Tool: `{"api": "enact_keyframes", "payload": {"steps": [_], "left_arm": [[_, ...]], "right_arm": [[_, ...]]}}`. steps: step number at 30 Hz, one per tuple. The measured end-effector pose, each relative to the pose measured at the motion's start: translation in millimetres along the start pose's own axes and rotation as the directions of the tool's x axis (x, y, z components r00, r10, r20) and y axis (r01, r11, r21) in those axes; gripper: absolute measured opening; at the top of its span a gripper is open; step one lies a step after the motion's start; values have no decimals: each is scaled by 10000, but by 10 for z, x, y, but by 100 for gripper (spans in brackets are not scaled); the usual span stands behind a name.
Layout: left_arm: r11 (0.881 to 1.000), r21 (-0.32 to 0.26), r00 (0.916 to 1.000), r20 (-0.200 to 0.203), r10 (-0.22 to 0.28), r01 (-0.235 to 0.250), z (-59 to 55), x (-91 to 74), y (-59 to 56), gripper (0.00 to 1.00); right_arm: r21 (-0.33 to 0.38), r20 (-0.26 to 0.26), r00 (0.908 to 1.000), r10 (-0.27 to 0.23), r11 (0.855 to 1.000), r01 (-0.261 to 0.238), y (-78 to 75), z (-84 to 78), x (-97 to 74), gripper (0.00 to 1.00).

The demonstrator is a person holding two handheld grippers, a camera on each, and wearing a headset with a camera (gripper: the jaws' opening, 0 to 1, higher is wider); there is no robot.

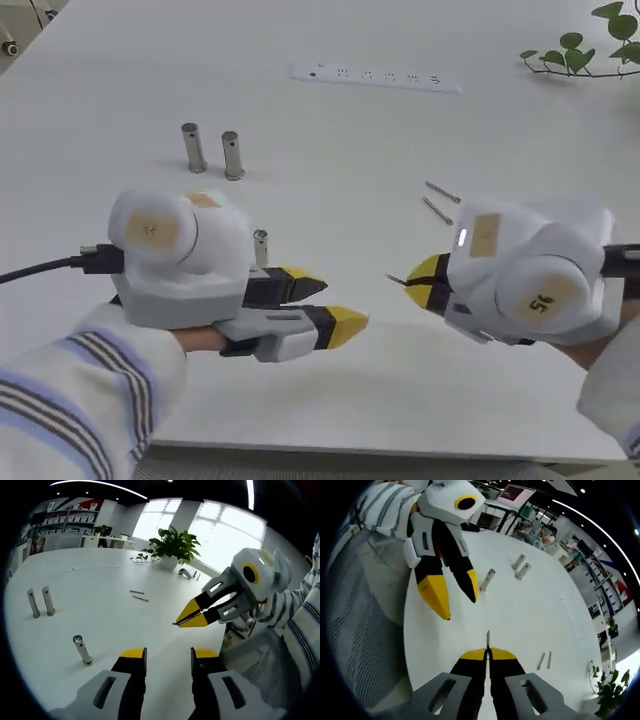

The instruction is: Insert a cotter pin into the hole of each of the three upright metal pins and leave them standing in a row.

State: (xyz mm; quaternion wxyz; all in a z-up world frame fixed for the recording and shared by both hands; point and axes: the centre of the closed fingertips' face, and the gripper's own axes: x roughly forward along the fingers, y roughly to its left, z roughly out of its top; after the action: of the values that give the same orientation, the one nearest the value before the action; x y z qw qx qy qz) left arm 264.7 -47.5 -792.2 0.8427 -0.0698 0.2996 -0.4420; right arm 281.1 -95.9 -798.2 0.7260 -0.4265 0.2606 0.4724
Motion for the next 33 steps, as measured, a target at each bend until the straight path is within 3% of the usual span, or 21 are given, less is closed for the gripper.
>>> {"api": "enact_keyframes", "payload": {"steps": [5,11,33], "left_arm": [[9995,-87,9996,78,-289,290,47,67,-35,32],[9957,-645,9976,234,-647,661,111,142,-67,26],[9807,-1515,9922,93,-1240,1239,129,298,-154,9]], "right_arm": [[-48,51,9999,-89,9999,90,14,23,-13,2],[-96,43,9999,-122,9999,122,39,27,-12,2],[-354,80,9998,-199,9992,202,81,57,-25,2]]}}
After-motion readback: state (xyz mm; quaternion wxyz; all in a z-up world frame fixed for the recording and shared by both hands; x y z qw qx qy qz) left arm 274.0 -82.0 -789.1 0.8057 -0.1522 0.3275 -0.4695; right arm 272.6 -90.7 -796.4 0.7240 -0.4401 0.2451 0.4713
